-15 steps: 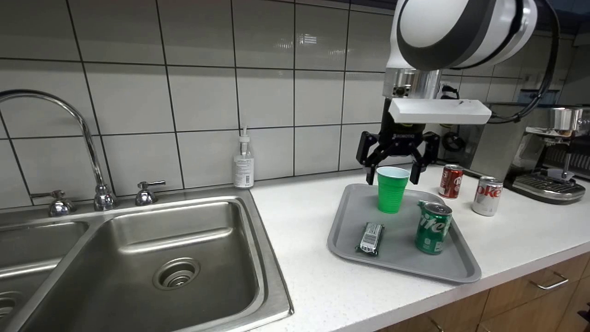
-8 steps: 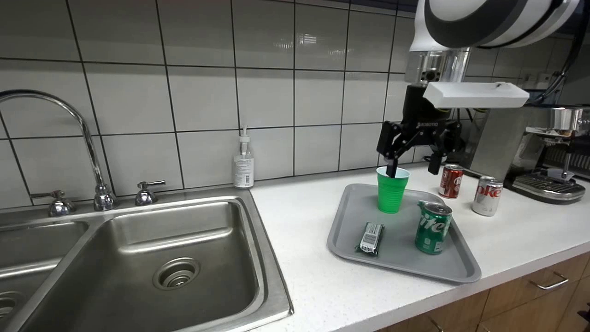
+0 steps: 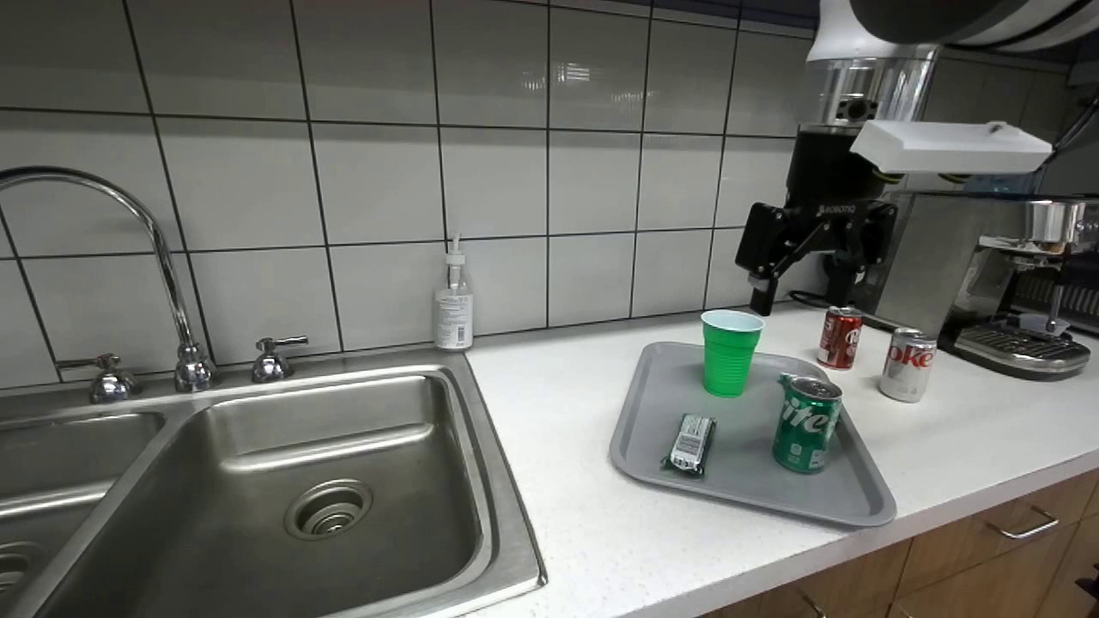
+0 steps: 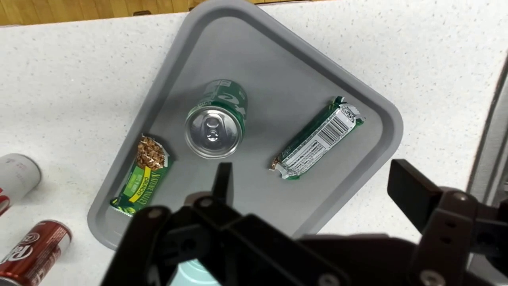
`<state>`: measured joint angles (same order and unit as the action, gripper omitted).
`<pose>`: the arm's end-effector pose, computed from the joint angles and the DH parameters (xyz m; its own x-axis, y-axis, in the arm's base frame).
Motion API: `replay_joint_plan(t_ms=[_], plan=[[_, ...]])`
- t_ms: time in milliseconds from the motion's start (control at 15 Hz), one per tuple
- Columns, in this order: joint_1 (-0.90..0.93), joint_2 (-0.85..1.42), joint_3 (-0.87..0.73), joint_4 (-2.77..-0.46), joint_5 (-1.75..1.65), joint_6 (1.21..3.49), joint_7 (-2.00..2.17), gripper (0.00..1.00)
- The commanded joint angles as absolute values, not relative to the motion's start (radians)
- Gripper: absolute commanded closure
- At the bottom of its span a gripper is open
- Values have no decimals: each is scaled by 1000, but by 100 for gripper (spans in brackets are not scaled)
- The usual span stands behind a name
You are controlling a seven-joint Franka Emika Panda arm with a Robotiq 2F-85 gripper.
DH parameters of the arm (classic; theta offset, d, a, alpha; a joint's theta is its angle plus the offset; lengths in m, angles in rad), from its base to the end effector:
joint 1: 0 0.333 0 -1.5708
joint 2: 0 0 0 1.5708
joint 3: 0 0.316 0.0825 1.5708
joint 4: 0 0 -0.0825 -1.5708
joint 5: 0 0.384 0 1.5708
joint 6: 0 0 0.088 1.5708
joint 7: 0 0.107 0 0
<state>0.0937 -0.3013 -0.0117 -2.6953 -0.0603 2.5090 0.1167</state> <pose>0.4048 0.0339 0.3375 0.9930 0.0135 0.1175 0.0108 -0.9997 0.0240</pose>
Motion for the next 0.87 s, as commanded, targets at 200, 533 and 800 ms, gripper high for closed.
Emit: replay_joint_plan(t_ms=[200,533,800], plan=[[70,-357,12,-2718,-39,2493,75,0],[71,-354,14,-2720,-38,2494,73,0],[71,-353,14,-2720,-38,2494,73,0]])
